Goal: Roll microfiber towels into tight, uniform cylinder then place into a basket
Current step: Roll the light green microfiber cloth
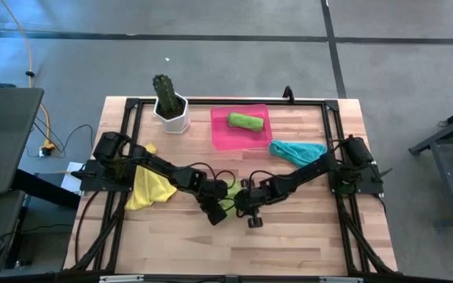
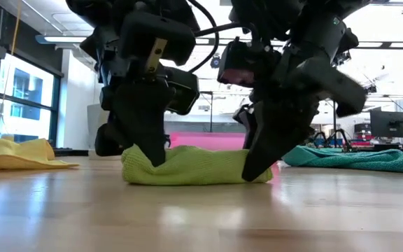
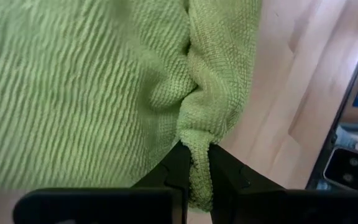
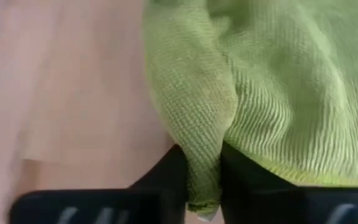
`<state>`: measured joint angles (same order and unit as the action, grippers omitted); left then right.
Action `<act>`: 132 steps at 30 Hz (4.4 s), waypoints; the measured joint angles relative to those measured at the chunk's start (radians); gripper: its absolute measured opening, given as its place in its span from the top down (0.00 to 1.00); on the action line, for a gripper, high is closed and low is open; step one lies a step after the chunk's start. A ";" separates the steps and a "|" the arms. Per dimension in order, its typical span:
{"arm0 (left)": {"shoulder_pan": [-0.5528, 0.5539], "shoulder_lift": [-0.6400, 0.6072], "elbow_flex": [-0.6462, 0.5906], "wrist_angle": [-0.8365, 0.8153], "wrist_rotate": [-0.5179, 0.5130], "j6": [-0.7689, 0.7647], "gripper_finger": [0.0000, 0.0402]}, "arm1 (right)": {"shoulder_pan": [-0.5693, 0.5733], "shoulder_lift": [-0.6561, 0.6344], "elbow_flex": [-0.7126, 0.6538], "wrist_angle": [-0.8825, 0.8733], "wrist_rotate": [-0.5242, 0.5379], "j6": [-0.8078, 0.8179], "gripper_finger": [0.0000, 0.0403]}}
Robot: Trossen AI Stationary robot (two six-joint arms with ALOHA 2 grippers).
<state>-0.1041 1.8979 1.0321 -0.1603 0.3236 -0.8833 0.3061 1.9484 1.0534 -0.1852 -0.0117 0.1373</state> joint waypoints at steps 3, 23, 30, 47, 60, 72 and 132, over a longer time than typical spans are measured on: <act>0.004 -0.009 0.000 -0.001 0.007 0.045 0.94 | 0.001 0.000 0.000 -0.001 -0.044 0.031 0.97; 0.067 -0.077 0.001 -0.227 0.084 0.368 0.72 | 0.004 -0.003 -0.002 -0.034 -0.126 0.166 0.95; 0.077 -0.156 0.002 -0.182 0.040 0.470 0.72 | 0.015 -0.003 -0.002 -0.035 -0.165 0.329 0.95; -0.246 -0.157 0.002 -0.065 -0.576 0.684 0.66 | 0.024 -0.002 -0.003 -0.012 -0.154 0.431 0.95; -0.292 -0.052 0.001 0.029 -0.592 0.659 0.53 | 0.026 0.000 -0.006 0.011 -0.149 0.431 0.95; -0.275 -0.029 0.001 -0.012 -0.599 0.673 0.53 | 0.044 0.001 -0.006 0.033 -0.123 0.421 0.95; -0.136 0.038 -0.001 0.158 0.020 -0.031 0.97 | 0.256 -0.116 -0.007 0.092 0.184 -0.514 0.67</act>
<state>-0.2403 1.9358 1.0309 -0.0028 0.3436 -0.9144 0.5623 1.8328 1.0466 -0.0932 0.1726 -0.3767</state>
